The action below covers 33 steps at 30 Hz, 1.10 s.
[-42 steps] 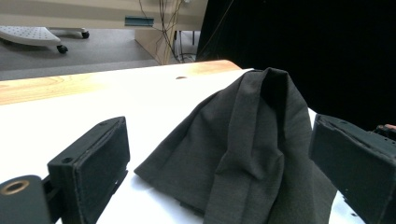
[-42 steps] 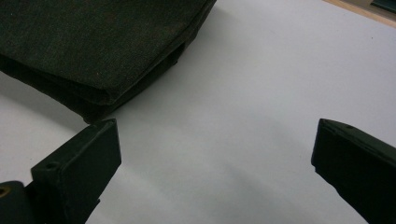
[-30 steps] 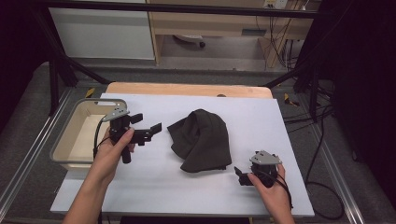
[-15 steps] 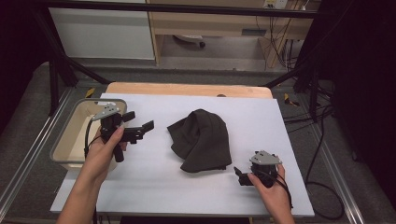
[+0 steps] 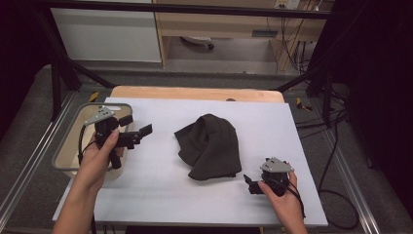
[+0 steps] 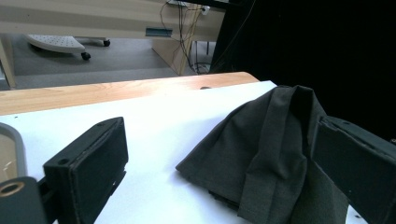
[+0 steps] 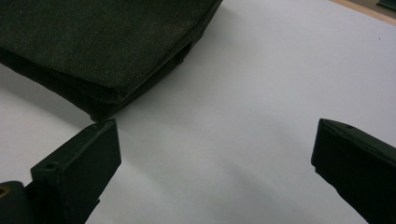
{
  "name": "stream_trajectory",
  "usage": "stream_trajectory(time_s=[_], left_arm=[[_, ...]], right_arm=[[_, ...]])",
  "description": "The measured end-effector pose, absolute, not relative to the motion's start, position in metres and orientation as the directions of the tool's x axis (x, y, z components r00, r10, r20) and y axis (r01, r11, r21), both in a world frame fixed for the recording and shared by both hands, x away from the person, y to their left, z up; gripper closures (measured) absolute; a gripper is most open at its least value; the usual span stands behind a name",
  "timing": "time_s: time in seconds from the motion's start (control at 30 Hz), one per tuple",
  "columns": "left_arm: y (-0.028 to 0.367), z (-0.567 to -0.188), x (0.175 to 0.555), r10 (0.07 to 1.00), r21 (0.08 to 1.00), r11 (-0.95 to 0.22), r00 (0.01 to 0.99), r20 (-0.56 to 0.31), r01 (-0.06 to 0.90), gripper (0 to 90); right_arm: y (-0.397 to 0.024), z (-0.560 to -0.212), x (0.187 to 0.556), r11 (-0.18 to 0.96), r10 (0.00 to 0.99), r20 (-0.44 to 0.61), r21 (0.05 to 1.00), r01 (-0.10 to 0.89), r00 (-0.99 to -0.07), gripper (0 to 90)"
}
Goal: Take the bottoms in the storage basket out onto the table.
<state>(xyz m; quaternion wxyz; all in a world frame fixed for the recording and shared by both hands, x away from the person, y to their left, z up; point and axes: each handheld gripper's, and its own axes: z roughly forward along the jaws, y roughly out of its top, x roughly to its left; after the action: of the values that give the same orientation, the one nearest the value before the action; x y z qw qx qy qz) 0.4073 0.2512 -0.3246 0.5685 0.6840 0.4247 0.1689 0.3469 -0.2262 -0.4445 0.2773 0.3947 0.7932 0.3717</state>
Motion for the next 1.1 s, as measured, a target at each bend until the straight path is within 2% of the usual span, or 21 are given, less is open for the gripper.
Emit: stream_trajectory(time_s=[1.1], left_arm=[[0.288, -0.321, 0.389, 0.829, 0.917, -0.032, 0.522, -0.198, 0.398, 4.0]], right_arm=[[-0.223, -0.443, 0.344, 0.434, 0.815, -0.154, 0.801, 0.412, -0.559, 2.3]])
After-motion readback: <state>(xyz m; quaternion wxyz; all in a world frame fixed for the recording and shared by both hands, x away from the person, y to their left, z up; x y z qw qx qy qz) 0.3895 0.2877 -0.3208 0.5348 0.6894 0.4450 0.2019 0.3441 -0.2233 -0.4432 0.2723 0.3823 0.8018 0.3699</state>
